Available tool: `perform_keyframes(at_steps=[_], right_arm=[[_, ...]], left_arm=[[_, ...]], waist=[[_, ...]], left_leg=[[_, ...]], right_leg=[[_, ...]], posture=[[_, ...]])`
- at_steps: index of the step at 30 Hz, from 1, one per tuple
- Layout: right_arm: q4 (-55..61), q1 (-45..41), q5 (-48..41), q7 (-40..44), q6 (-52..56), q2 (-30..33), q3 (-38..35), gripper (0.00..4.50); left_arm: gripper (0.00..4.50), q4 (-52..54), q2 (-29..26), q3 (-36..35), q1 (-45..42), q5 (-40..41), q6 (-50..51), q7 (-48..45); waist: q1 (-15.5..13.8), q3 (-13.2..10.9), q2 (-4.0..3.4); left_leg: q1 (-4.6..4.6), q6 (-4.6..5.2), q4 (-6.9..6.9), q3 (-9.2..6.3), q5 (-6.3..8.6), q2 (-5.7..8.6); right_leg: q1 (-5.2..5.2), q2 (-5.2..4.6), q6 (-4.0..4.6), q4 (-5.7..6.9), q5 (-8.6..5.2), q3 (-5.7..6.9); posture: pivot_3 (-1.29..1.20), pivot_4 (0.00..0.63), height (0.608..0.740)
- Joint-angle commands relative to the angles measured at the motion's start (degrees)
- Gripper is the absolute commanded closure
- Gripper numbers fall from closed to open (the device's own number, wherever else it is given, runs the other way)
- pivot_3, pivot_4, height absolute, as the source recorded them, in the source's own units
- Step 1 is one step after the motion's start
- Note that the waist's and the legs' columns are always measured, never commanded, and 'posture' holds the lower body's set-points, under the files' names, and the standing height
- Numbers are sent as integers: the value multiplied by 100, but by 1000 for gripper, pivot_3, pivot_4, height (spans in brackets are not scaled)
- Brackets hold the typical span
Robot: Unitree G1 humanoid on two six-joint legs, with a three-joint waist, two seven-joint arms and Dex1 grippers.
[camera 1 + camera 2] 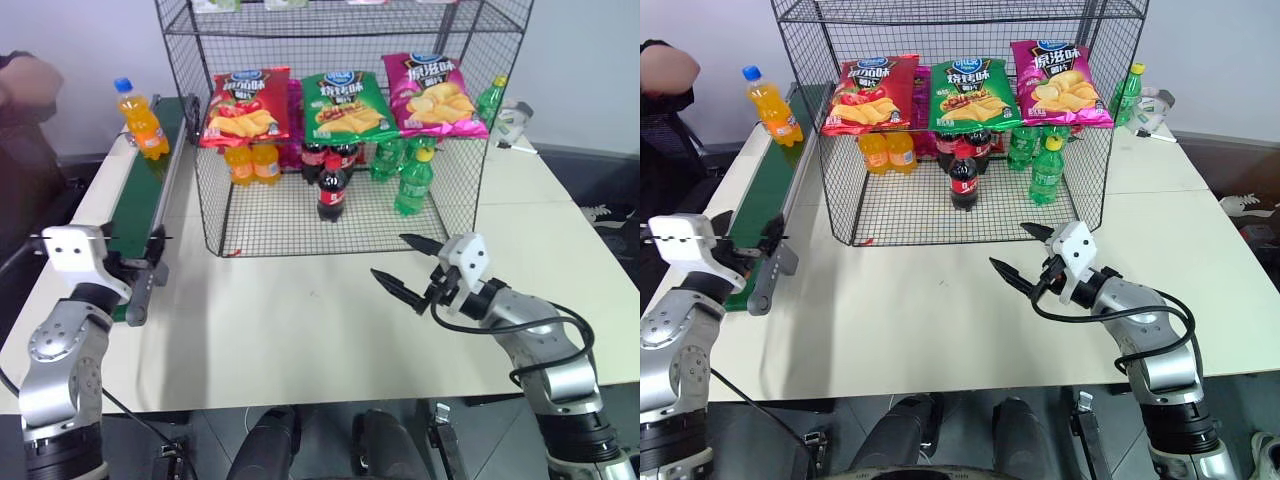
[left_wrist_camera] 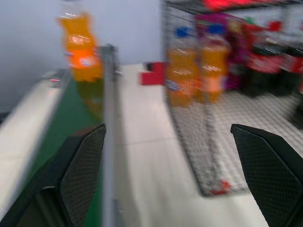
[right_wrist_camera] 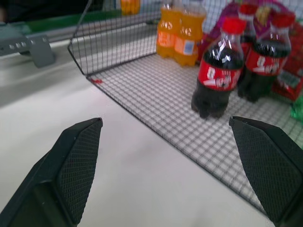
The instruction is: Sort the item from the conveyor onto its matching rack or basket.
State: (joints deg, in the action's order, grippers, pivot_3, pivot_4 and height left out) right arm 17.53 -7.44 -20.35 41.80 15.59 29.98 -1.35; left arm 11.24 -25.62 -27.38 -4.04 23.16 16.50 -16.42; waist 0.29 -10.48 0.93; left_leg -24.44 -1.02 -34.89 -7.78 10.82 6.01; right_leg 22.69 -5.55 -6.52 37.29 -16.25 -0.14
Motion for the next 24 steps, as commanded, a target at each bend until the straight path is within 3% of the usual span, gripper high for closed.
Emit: perform_keyframes(at_steps=[1, 24], right_arm=[[103, -140, 8, 25, -115, -133, 169, 0], [236, -321, 129, -117, -59, -316, 409, 0]], left_arm=[[93, -196, 62, -403, -96, -80, -336, 361], [93, -808, 5, -445, -128, -285, -988, 597]], waist=[[5, 0, 0], [-97, 1, 1]], left_leg=[[0, 0, 0, 0, 0, 0], [1, 0, -10, 0, 0, 1]], right_leg=[[0, 0, -4, 0, 2, 0], [14, 0, -5, -1, 4, 2]], posture=[[0, 150, 740], [0, 150, 740]])
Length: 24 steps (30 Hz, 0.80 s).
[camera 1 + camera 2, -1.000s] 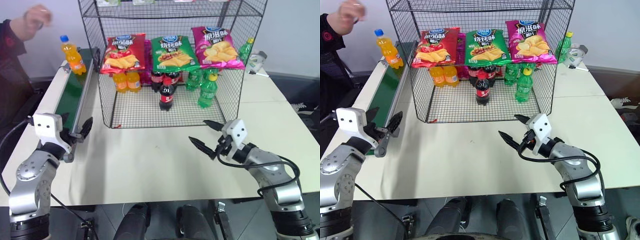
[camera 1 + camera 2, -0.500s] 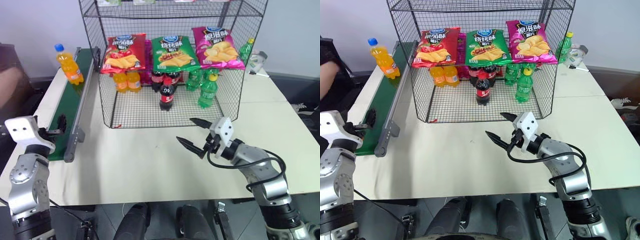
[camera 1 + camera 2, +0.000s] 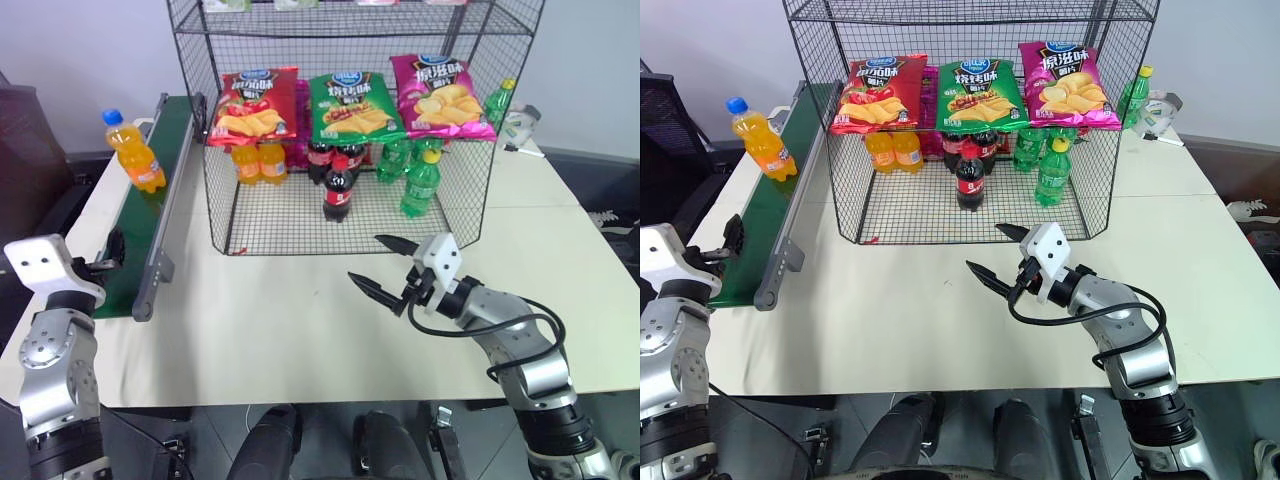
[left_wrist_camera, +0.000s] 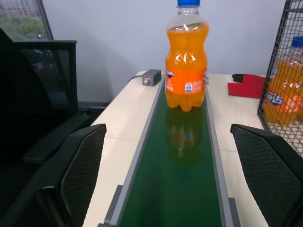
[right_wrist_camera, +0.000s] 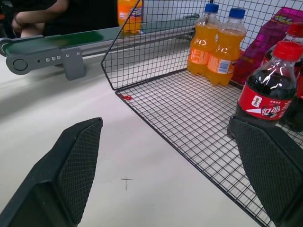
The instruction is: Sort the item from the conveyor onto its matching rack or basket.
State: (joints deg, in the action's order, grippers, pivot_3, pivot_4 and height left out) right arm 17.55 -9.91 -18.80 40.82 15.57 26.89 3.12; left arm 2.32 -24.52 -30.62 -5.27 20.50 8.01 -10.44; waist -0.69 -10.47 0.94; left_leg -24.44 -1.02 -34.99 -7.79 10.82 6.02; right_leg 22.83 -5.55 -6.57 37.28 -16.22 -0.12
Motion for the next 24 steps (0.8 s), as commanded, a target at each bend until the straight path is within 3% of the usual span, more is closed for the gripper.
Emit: perform_keyframes(at_steps=[1, 24], right_arm=[[242, -73, -29, -22, -48, -6, -40, 0], [133, -120, 61, -87, -119, -101, -2, 0]], left_arm=[[93, 86, -108, -122, -5, -13, -133, -13], [93, -56, -253, -123, -105, -80, -135, -89]], waist=[[0, 0, 0], [1, 0, 0]], left_leg=[[0, 0, 0, 0, 0, 0], [0, 0, 0, 0, 0, 0]], right_leg=[[0, 0, 0, 0, 0, 0], [1, 0, 0, 0, 0, 0]], posture=[[0, 150, 740], [0, 150, 740]])
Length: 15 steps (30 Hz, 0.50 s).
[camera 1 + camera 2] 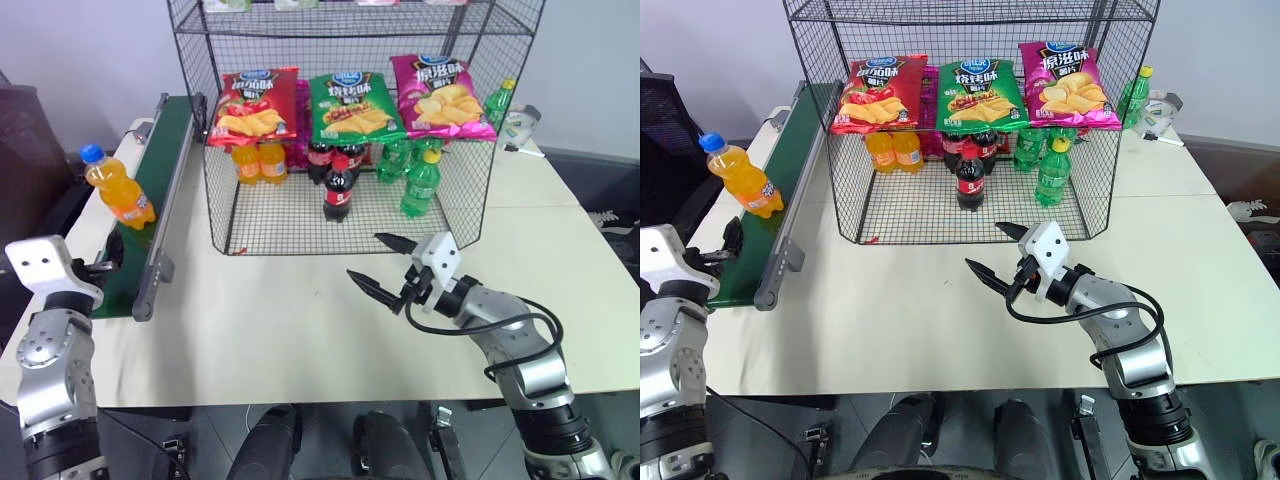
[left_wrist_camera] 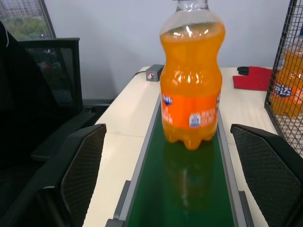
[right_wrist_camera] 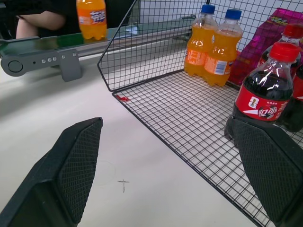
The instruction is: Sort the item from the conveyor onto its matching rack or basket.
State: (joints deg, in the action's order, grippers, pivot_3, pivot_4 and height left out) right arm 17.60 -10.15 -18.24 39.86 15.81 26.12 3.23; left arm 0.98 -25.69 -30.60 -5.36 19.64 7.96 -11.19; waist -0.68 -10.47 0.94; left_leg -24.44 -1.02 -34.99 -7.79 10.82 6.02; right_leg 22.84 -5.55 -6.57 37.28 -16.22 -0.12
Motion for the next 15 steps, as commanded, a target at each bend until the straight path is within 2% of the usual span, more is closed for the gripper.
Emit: perform_keyframes(at_steps=[1, 15], right_arm=[[126, -98, 7, 8, -143, -26, -12, 0], [153, -76, 12, -22, -124, -62, 2, 0]], left_arm=[[93, 72, -147, -130, -99, 10, -128, -18], [93, 166, -169, -32, -124, 114, -2, -212]], waist=[[0, 0, 0], [0, 0, 0]], left_leg=[[0, 0, 0, 0, 0, 0], [0, 0, 0, 0, 0, 0]], right_leg=[[0, 0, 0, 0, 0, 0], [1, 0, 0, 0, 0, 0]], posture=[[0, 150, 740], [0, 150, 740]])
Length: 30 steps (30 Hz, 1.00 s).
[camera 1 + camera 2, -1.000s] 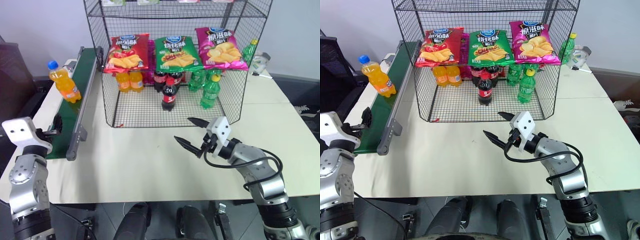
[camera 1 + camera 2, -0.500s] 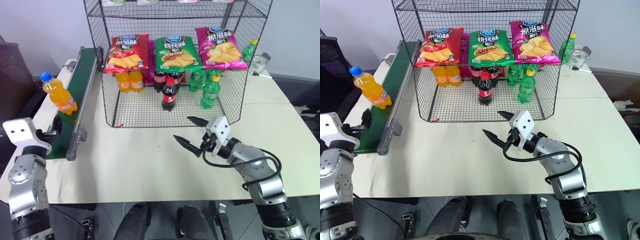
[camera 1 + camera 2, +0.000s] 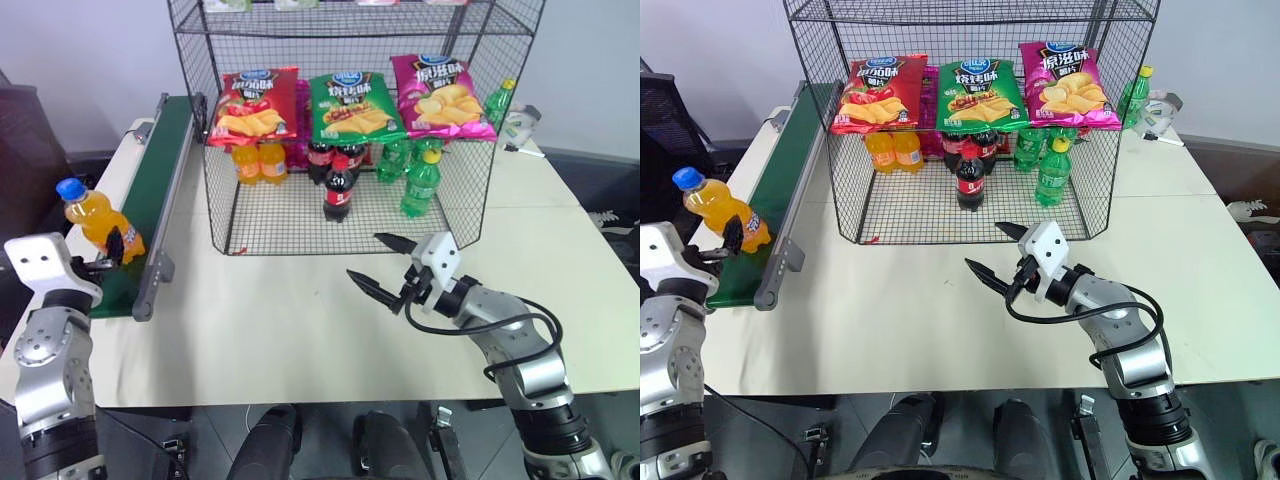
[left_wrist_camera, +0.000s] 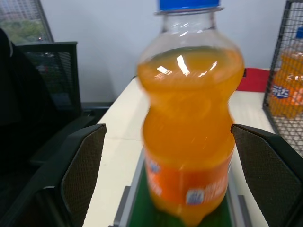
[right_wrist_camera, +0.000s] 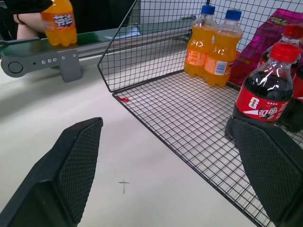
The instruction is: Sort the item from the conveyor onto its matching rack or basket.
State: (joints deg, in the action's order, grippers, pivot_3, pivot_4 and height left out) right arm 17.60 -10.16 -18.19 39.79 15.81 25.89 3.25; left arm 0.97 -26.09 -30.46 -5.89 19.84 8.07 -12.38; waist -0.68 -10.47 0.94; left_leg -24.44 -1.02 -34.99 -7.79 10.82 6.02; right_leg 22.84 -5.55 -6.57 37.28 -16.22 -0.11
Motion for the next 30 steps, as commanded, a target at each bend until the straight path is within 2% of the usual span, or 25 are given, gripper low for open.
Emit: perform_keyframes(at_steps=[1, 5, 7, 10, 11, 21, 26, 30], right_arm=[[165, -69, 7, -19, -119, -42, 6, 0], [195, -61, 5, -39, -104, -56, 25, 0], [205, -56, 1, -48, -103, -53, 30, 0], [214, -52, -3, -61, -100, -49, 36, 0], [219, -51, -3, -65, -97, -46, 39, 0], [251, -83, -15, -75, -62, -22, 43, 0], [274, -127, -37, -66, -33, 31, -17, 0], [323, -108, -40, -94, -21, 81, -97, 0]], left_arm=[[93, 188, -128, -41, -78, 103, 5, -105], [93, 201, -125, -57, -92, 126, 51, -136], [635, 226, -111, -66, -90, 169, 72, -156], [1790, 277, -113, -65, -53, 189, 95, -161], [1948, 304, -119, -60, -35, 197, 103, -166], [1947, 928, -200, -137, -251, 816, 269, -439], [1947, 1534, -338, 307, -561, 1350, 854, -893], [1947, 1789, -376, 1089, -827, 1401, 1394, -1138]], waist=[[0, 0, 0], [1, 0, 0], [1, 0, 0], [-6, 0, 0], [-4, 0, 0], [-3, -1, 4], [-4, -2, 6], [3, -2, 4]], left_leg=[[0, 0, 0, 0, 0, 0], [0, 0, 0, 0, 0, 0], [0, 0, 1, 0, 0, 0], [0, 0, 0, 0, 0, 0], [1, 0, 0, -1, 0, 0], [0, 0, -1, -1, 0, 0], [-3, 0, -3, -4, 0, 1], [-2, 0, -1, -2, 0, 1]], right_leg=[[0, 0, 0, 0, 0, 0], [0, 0, -1, 0, 0, 0], [0, 0, -1, 0, 0, 0], [-1, 0, -1, 0, 0, 0], [-2, 0, 0, 0, 0, 0], [-2, 0, 0, 0, 0, 1], [-2, 0, 1, -1, 0, 5], [-9, 0, 0, -2, 0, 3]], posture=[[0, 150, 740], [0, 150, 740], [0, 150, 740], [0, 150, 740], [0, 150, 740], [0, 150, 740], [0, 150, 740], [0, 150, 740]])
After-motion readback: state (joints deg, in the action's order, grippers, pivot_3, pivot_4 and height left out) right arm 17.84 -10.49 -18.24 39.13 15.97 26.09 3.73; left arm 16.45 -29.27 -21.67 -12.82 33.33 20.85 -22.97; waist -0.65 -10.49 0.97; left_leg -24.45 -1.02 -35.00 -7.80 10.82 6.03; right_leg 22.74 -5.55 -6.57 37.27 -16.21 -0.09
